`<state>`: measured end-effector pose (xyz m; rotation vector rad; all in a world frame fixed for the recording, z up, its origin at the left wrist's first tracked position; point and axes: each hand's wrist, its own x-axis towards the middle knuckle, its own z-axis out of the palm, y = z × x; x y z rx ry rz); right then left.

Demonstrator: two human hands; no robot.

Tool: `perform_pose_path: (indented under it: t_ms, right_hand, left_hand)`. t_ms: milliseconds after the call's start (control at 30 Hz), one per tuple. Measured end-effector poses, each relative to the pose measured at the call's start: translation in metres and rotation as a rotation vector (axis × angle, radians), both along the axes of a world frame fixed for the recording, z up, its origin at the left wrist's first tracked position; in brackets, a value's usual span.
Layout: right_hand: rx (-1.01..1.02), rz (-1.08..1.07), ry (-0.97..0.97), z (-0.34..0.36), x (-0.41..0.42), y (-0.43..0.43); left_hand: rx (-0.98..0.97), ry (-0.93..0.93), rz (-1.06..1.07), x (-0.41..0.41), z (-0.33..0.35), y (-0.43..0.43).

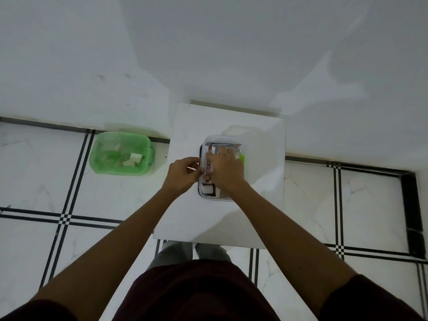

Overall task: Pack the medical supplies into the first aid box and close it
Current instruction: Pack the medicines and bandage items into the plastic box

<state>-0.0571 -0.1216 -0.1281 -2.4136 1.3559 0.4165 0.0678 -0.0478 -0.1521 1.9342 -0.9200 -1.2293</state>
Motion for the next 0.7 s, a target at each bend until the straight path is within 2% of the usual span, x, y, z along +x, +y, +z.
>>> perform_pose_path:
  t_ms: [133, 233, 333, 400, 500, 600, 700]
  right_hand:
    - [0.05, -0.088, -0.185, 0.003, -0.011, -0.005]
    - [0.106, -0.353, -0.45, 0.011, -0.03, -0.01]
    - [0.024, -0.591, -0.611, 0.013, -0.059, -0.016]
    - [0.014, -0.769, -0.61, 0.011, -0.08, -0.024]
    - [0.161, -0.961, -0.493, -0.009, -0.103, -0.033]
    - [0.338, -0.918, -0.388, -0.033, -0.105, -0.032]
    - [0.406, -0.827, -0.304, -0.048, -0.093, -0.023]
  left_hand:
    - [0.082, 0.018, 0.005, -0.004, 0.003, -0.004]
    - [0.149, 0.053, -0.033, -0.004, 0.011, -0.009]
    - [0.228, 0.126, -0.131, -0.008, 0.019, -0.015]
    - [0.216, 0.06, -0.21, -0.013, 0.024, -0.02]
    - [0.173, -0.011, -0.198, -0.014, 0.026, -0.017]
    - [0.13, -0.046, -0.144, -0.004, 0.029, -0.007]
    - [0.1, -0.064, -0.1, 0.012, 0.034, 0.0]
